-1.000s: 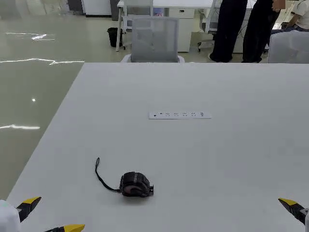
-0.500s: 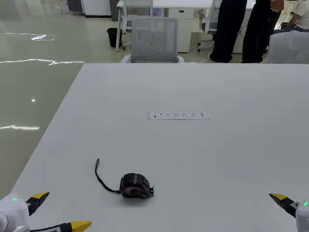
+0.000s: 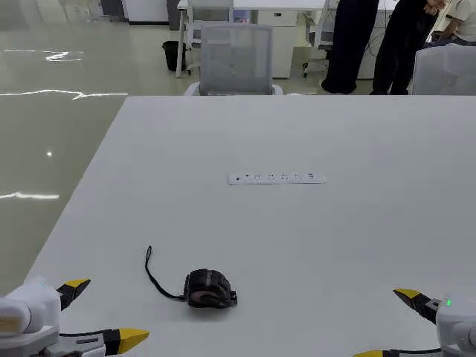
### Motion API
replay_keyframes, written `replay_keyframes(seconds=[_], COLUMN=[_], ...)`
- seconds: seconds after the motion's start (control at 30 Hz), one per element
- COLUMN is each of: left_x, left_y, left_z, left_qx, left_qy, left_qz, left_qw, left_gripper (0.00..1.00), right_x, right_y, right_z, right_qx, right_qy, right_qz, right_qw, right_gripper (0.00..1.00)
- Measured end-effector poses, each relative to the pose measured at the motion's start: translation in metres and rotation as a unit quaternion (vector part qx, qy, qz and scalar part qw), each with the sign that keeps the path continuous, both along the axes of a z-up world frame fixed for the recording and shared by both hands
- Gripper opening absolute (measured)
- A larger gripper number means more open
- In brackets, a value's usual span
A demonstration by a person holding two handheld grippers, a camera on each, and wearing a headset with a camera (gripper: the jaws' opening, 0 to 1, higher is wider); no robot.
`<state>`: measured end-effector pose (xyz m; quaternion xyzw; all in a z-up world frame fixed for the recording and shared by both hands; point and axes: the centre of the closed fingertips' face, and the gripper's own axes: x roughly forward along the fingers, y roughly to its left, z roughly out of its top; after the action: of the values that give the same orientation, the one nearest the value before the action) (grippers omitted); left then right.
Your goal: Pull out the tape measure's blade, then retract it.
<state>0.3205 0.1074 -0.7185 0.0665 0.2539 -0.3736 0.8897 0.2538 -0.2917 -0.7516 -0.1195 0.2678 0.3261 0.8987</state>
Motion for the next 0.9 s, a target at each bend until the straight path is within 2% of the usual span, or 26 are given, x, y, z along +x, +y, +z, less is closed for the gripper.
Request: replay_keyframes(seconds=[0.2, 0.33, 0.77, 0.9], left_x=[0.008, 0.012, 0.031, 0.034], left_y=[-0.013, -0.024, -0.054, -0.063], left_z=[-0.003, -0.008, -0.005, -0.008], left_qx=[0.011, 0.026, 0.049, 0.062], left_qy=[0.004, 0.007, 0.004, 0.007], left_qz=[-0.027, -0.057, -0.124, -0.149], left_qw=[0.9996, 0.998, 0.9911, 0.9868], left_gripper=[0.99, 0.99, 0.99, 0.99], right_x=[0.005, 0.01, 0.029, 0.035], right_y=[0.009, 0.014, 0.038, 0.049], right_z=[-0.004, -0.005, -0.005, -0.005], right_qx=[0.0, 0.002, 0.006, 0.008], right_qy=[0.004, 0.007, 0.007, 0.005], right_qz=[0.012, 0.019, 0.045, 0.058], right_qw=[0.9999, 0.9998, 0.9989, 0.9983], right_gripper=[0.96, 0.96, 0.94, 0.93])
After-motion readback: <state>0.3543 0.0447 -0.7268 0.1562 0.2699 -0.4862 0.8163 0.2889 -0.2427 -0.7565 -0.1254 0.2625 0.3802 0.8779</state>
